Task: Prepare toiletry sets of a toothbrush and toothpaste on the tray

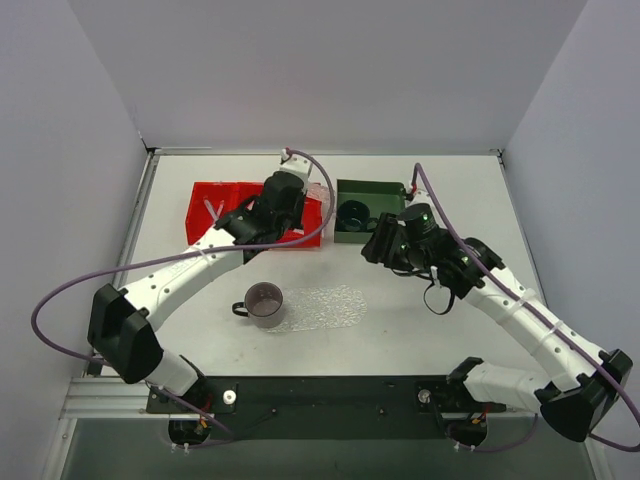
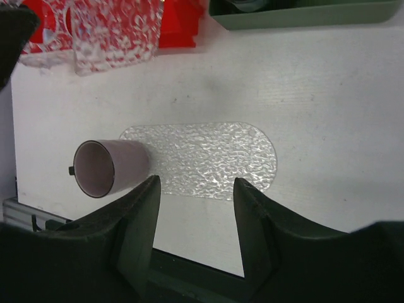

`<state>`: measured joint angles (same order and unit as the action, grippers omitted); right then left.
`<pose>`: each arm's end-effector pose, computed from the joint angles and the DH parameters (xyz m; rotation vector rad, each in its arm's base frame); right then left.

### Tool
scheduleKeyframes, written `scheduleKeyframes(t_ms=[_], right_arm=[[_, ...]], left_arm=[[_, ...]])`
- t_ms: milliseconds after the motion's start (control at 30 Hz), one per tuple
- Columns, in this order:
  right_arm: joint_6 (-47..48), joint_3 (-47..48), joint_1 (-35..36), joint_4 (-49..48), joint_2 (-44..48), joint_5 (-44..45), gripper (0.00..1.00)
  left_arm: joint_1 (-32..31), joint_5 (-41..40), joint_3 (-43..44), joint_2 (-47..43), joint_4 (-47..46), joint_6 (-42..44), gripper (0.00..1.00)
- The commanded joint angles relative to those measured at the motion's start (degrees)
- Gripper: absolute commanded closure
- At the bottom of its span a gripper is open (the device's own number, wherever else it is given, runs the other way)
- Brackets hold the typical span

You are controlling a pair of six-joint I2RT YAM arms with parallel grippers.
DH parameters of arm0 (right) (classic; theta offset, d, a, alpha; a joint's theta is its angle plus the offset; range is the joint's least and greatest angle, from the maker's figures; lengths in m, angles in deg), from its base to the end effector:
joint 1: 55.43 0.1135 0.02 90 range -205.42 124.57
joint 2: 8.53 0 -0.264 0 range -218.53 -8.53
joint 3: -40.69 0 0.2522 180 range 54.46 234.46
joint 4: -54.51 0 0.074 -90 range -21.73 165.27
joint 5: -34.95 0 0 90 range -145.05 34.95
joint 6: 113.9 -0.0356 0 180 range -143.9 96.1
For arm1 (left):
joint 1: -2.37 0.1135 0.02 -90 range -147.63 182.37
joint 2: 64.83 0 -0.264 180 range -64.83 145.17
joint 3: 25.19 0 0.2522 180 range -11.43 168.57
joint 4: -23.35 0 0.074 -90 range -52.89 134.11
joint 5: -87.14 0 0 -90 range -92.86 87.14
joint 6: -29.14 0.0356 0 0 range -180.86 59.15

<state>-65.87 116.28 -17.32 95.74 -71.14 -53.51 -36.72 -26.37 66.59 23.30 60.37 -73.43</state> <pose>0.1901 0.1479 0.3527 0.0905 2.1690 0.8126 0.2823 -0.2110 0.3348 0.2511 2.0860 -0.0991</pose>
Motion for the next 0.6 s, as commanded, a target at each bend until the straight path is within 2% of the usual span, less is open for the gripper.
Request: scheduleKeyframes(t_ms=[0,167,567], right_arm=[[-1.18,6.45,1.79,-3.99,-3.74,2.94,0.55],[-1.53,9.28,2.85,-8.12,-7.79,2.68,0.54],[-2.76,13.24,3.99,-11.99,-15.61,6.19,0.53]], left_arm=[[-3.18,-3.39,-2.60,-6.48,-6.39,0.89,1.00],[-5.73,-3.74,-4.89,-8.95,-7.62,1.15,1.00],[-9.77,-5.76,-4.89,-8.16,-7.36,2.47,1.00]])
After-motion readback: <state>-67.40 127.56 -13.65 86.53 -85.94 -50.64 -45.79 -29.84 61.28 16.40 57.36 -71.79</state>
